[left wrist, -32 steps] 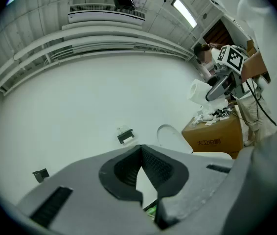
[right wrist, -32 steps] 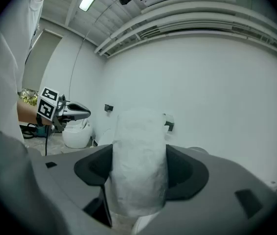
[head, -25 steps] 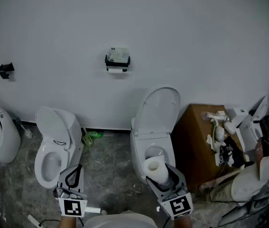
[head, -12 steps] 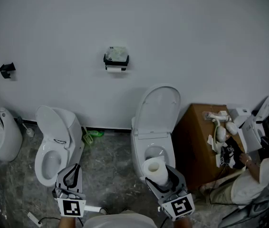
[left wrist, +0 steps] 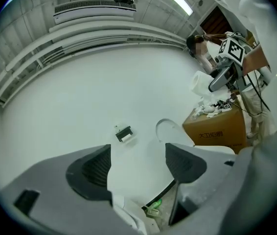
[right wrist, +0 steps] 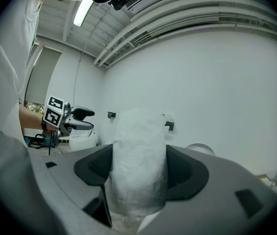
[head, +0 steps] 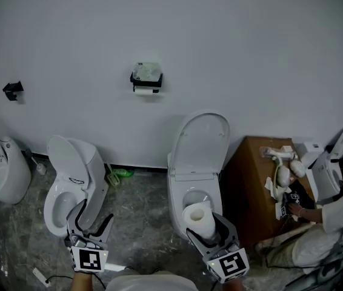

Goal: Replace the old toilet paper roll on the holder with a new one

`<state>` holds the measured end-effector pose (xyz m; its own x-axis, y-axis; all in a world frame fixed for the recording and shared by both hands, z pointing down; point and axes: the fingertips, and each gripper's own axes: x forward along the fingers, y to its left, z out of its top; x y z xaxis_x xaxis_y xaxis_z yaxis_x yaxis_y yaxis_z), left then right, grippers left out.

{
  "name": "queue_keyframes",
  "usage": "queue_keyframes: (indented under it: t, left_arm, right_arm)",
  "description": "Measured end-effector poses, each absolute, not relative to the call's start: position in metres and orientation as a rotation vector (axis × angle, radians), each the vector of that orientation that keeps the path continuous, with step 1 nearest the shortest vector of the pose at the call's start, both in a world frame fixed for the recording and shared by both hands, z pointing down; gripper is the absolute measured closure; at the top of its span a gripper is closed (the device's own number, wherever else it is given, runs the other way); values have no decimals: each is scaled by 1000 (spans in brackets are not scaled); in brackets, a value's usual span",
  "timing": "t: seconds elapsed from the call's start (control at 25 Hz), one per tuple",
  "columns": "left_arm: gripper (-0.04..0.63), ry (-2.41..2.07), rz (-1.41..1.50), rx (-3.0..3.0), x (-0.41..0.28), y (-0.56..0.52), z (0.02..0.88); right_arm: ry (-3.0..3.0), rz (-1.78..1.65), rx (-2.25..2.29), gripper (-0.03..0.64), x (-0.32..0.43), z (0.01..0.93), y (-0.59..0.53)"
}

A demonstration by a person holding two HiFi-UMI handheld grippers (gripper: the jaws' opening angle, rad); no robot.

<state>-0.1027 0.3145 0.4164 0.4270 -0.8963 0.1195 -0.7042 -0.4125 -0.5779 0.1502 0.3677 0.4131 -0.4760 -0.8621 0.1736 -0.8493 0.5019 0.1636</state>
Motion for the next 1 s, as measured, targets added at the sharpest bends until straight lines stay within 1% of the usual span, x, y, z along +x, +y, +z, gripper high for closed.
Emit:
queue_keyframes:
  t: [0.16,0.28,0.4,0.56,0.8,1.0]
  left_arm:
    - [256,1342,-545,-2273,-92,309,428]
    - [256,1335,-572,-2261,-95,297,429]
    - [255,1331,-600,-2254,-97,276,430]
    - [256,1305,-569,-2296,-91,233,450]
    - [256,1223,-534,-2349,-85,132,456]
    - [256,1173,-538,-2363,-108,42,451]
  right_arm:
    - [-2537,-49,1461,305,159,417,360]
    - [-2541,-37,1469,307,156,424,352]
    - [-2532,-14,1469,307,152,432,342]
    - [-2489,-18,1486,307,150,438,314]
    - [-2425,-4,1552,307,142,433,223]
    - [-2412,-39,1566,305,111,415,126]
